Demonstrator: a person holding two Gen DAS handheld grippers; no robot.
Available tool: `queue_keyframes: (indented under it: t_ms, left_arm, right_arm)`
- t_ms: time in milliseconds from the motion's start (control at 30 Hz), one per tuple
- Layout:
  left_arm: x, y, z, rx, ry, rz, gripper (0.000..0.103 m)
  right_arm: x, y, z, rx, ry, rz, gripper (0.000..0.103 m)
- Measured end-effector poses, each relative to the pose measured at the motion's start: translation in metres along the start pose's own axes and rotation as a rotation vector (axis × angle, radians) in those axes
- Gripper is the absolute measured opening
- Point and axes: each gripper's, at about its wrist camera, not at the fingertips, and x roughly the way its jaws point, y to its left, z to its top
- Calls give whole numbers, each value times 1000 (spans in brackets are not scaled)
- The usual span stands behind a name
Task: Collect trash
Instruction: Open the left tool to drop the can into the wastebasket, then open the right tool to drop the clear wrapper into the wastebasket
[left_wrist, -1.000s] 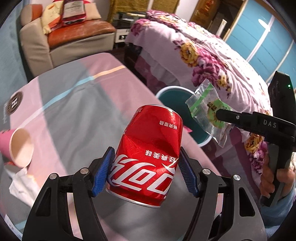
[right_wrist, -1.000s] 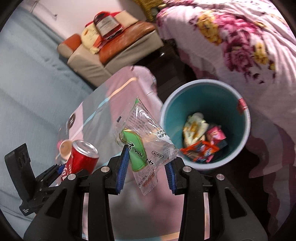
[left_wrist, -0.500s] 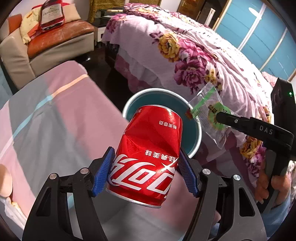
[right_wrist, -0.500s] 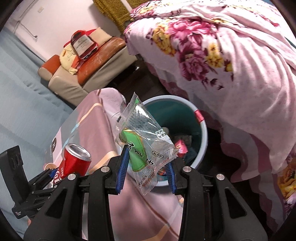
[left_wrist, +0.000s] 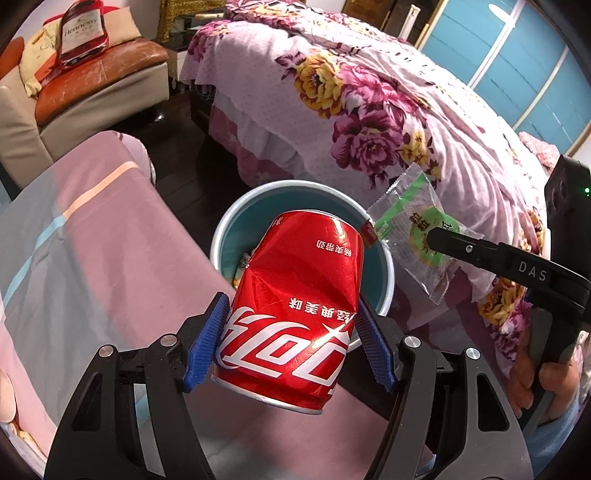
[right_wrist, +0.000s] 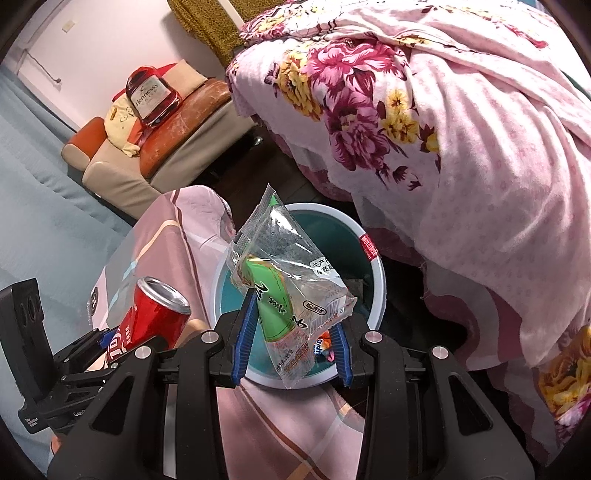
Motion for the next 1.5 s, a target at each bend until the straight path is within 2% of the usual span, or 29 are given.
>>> queue_keyframes:
  t_ms: [400,433,500,567,1267,1333,1500]
  left_arm:
    - [10,-8,12,9,0,-28,71]
    - [10,-8,13,7,1,-29,73]
    - [10,-8,13,0,-5,-23,86]
    - [9,-6,13,-4,-15,-15,89]
    - [0,32,-14,-104,-3,-39,91]
    - [-1,35,-16,-110,-3,-38,91]
    - [-4,48,-25,-139,0,-45,92]
  right_arm:
    - [-7,-2,6,0,-18,-26,35]
    - [-8,-2,6,-1,-20,-29,35]
    - [-8,0,7,-3,-21,-34,35]
    - [-7,1,8,-4,-21,-38,35]
    - [8,29,8,-69,10,-83,36]
    - [12,33,8,-72,19,-91,38]
    - [18,43,7,-80,39,-93,67]
